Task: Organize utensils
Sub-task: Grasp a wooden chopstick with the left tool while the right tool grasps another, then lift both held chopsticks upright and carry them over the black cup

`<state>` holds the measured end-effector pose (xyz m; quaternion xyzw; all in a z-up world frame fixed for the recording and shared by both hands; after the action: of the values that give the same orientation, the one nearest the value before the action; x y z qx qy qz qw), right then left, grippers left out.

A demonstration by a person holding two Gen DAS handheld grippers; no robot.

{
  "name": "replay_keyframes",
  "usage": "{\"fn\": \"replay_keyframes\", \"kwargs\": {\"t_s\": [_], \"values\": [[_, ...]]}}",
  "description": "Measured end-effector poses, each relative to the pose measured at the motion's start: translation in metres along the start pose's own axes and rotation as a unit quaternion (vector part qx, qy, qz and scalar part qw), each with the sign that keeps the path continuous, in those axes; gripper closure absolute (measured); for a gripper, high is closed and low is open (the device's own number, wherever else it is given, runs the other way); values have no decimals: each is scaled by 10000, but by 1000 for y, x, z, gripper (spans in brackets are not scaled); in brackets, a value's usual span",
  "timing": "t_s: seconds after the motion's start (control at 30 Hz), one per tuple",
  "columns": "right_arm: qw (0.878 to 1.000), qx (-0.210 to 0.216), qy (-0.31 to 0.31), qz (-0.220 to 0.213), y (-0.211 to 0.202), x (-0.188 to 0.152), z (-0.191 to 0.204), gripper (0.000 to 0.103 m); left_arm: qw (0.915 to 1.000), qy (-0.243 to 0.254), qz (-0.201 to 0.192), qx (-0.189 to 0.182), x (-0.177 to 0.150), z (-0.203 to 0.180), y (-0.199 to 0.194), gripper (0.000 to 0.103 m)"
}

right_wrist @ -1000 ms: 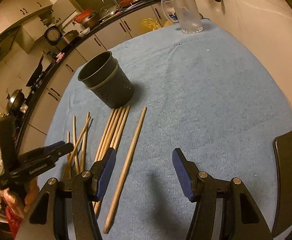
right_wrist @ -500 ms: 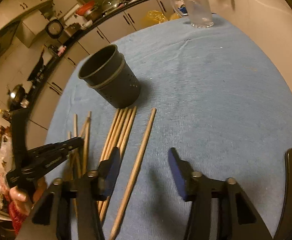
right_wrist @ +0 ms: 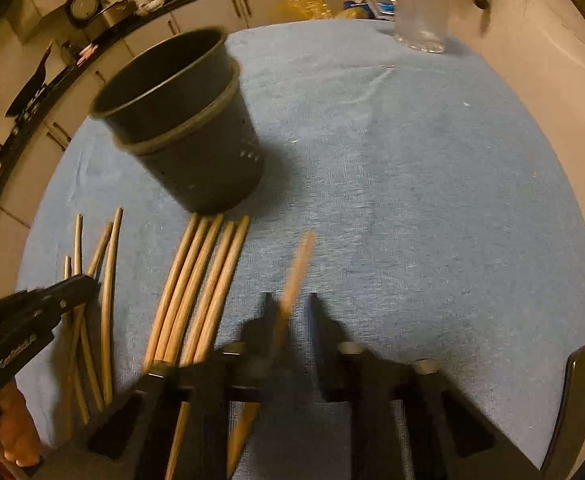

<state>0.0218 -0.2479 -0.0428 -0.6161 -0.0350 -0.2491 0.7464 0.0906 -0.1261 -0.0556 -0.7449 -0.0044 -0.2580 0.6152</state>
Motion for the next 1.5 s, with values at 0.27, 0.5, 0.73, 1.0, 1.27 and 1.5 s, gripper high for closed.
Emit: {"fn": "replay_keyframes", "kwargs": {"t_s": [0.27, 0.5, 0.73, 1.0, 1.27, 1.5], "values": [[9942, 918, 290, -485, -37, -2, 7, 97, 9963, -378, -675, -383, -14, 13, -68, 97], [9766, 1384, 186, -1635, -111, -6, 14, 97, 9852, -443, -1600, -422, -25, 10, -148, 97], [9561, 1434, -135, -2553, -163, -19, 21, 97, 9789, -437, -1954, -417, -37, 6, -183, 97], [9456, 1490, -191, -2885, -187, -27, 24, 97, 9757, -360, -2139, -321, -36, -2, -197, 97], [9399, 1540, -219, -3040, -199, -29, 21, 97, 9745, -337, -2203, -274, -37, -8, -207, 97], [9358, 1570, -260, -3146, -207, -24, 19, 97, 9738, -307, -2242, -210, -32, -12, -211, 97]]}}
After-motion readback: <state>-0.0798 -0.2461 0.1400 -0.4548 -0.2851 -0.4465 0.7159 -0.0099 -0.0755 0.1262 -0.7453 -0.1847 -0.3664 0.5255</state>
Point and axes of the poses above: each gripper's, at about its wrist camera, not at the fingertips, and y roughly the way its jaws point, z to its left, x to its top, the point moved 8 cm from there along y, roughly the way its jaws point, and after that the axes turned 2 degrees about x, right-handed, at the moved point
